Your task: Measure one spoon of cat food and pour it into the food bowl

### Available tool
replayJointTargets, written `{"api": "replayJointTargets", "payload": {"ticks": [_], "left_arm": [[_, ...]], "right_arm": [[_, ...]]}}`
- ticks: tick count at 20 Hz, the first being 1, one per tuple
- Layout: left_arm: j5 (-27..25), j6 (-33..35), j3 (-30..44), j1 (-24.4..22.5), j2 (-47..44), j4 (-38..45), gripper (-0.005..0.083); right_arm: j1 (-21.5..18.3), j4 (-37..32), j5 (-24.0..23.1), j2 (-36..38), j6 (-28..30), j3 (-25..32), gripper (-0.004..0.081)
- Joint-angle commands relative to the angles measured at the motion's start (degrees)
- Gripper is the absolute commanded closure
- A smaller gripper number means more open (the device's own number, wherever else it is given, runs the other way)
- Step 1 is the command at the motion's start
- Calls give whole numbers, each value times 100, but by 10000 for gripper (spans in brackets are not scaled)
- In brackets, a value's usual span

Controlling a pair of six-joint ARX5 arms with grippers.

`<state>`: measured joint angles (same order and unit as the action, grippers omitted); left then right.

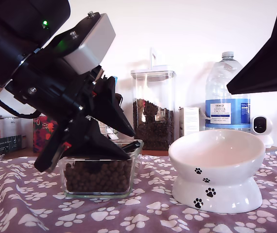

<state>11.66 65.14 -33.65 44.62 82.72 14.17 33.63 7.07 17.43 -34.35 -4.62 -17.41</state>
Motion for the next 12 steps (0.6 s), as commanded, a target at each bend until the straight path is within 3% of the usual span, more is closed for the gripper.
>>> {"api": "replayJointTargets", "payload": {"ticks": [1, 5, 12], "left_arm": [[33, 46, -24, 11, 140, 52, 422], [31, 48, -35, 11, 284, 94, 439], [35, 48, -210, 13, 284, 85, 667]], "right_arm": [[17, -63, 0, -37, 15, 35, 767], [17, -61, 0, -37, 11, 35, 767], [17, -61, 2, -35, 7, 35, 767]]}}
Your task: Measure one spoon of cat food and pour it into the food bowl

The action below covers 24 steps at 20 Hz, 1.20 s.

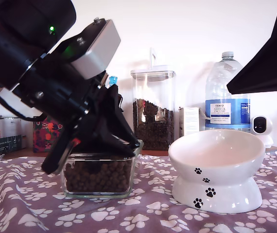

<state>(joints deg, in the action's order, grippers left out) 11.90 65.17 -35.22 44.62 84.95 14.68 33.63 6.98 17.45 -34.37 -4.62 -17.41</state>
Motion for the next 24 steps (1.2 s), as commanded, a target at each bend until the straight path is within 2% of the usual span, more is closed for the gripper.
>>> {"api": "replayJointTargets", "payload": {"ticks": [1, 5, 10, 13, 19, 24], "left_arm": [[31, 46, -55, 13, 61, 33, 701], [74, 44, -55, 13, 61, 9, 793], [17, 44, -55, 17, 52, 35, 793], [-219, 33, -57, 17, -42, 44, 793], [-557, -1423, -57, 11, -623, 166, 793], [-560, -2647, -57, -35, -992, 164, 793]], "right_arm": [[17, -48, 2, -35, 4, 35, 767], [17, -44, 0, -35, 7, 35, 767], [17, -42, -2, -35, 9, 35, 767], [17, -31, -2, -35, 9, 35, 767], [17, -28, -2, -35, 9, 35, 767], [17, -28, -2, -35, 9, 35, 767]]}}
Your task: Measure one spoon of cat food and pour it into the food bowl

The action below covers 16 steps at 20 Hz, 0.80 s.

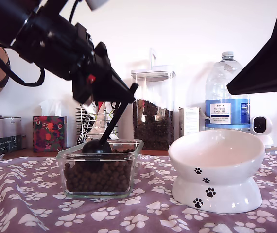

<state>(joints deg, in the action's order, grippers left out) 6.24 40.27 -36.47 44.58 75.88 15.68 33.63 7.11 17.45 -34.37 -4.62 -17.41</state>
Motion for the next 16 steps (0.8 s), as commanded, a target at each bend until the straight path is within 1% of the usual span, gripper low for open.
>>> {"api": "replayJointTargets", "payload": {"ticks": [1, 4, 9, 12, 16], "left_arm": [[-4, -352, 68, -74, -125, 50, 793], [-44, -863, 68, -275, -142, -90, 793], [-46, -1749, 68, -752, -142, -144, 793], [46, -1993, 68, -846, -195, -433, 793], [103, -2090, 68, -839, -308, -1290, 793]], "right_arm": [[17, -39, 0, -35, 9, 35, 767], [17, -28, 0, -35, 4, 35, 767], [17, 59, 0, -35, -9, 35, 767], [17, 52, -2, -35, -9, 35, 767], [17, 46, -2, -35, -9, 35, 767]]}}
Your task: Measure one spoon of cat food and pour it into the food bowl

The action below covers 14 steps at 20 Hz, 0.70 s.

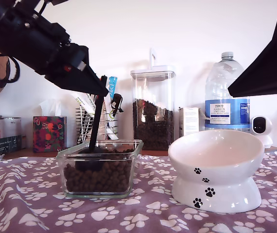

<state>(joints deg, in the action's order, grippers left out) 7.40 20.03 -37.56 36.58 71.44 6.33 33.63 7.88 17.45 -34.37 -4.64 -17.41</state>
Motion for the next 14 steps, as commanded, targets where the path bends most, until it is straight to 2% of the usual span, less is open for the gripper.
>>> {"api": "replayJointTargets", "payload": {"ticks": [1, 8, 14], "left_arm": [[-15, -66, 177, -42, 79, -538, 793], [131, -382, 177, -42, -321, -2105, 793], [555, -807, 181, -42, -264, -2723, 793]], "right_arm": [[17, -31, -2, -35, -4, 35, 767], [17, -33, -2, -35, -4, 35, 767], [17, -33, 0, -35, -4, 35, 767]]}}
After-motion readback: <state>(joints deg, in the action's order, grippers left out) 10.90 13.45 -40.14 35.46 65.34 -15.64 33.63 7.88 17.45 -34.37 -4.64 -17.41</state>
